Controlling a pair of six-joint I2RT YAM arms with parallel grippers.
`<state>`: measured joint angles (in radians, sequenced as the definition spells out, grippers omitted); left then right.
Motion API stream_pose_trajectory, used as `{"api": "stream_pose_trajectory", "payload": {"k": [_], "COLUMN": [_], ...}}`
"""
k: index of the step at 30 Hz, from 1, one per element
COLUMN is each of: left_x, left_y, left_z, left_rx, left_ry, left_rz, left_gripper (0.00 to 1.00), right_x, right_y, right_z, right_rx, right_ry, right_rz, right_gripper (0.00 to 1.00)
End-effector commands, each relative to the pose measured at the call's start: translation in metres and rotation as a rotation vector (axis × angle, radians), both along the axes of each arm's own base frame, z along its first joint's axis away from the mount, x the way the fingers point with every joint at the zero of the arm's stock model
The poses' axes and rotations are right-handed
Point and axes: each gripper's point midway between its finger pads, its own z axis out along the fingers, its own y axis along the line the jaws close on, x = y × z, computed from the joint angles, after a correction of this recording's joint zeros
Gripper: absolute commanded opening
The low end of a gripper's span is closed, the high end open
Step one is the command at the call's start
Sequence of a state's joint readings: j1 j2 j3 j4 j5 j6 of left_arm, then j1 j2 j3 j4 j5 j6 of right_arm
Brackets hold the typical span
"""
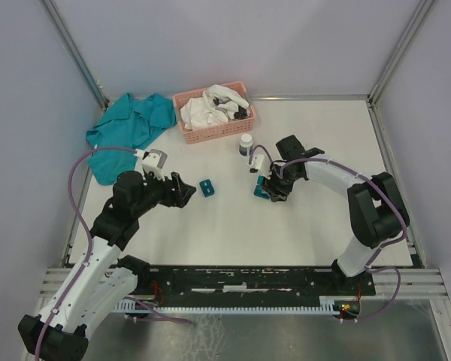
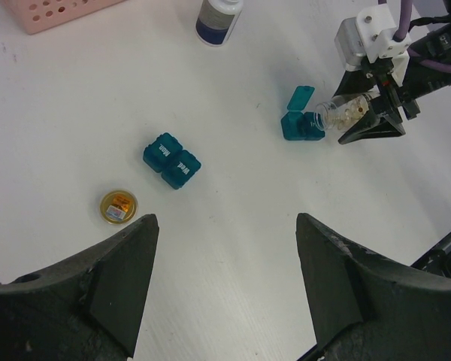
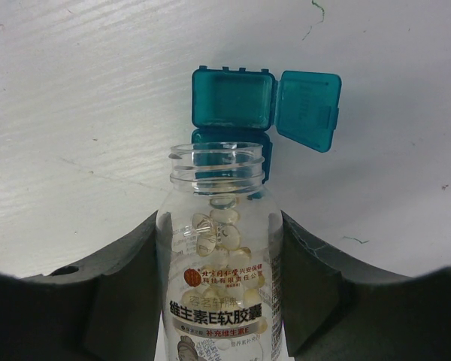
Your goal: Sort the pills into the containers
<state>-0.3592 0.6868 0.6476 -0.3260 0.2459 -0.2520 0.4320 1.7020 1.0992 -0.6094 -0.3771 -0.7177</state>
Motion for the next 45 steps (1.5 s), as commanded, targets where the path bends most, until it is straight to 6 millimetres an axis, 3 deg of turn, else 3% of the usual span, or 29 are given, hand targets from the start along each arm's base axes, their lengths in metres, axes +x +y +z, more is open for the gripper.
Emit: {"api": "stream_pose_trajectory", "payload": {"k": [1,42,45], "left_x": [0.0048,0.0058,0.0058], "left_y": [-0.0023,-0.0012,-0.0010], "left_z": [0.0133,0.0122,0.0122], "left_rx": [-0.007,-0.012,-0.013], "left_ry": [-0.066,-0.059,-0.059], "left_rz": [-0.022,-0.020,-0.019], "left_gripper": [0.80,0.80,0.81], "right_x": [0.0120,0.0137,0.0068], "right_y": [0.0049,0.0061,0.0094], "right_z": [0.0093,0.0169,0.0165], "right_rx": [-0.003,-0.101,-0.084], "right_ry": [-0.029,-0.026,0.000], "right_rz": [-0.019,-0.030,-0.001], "right_gripper": [0.02,0.02,0.01]}}
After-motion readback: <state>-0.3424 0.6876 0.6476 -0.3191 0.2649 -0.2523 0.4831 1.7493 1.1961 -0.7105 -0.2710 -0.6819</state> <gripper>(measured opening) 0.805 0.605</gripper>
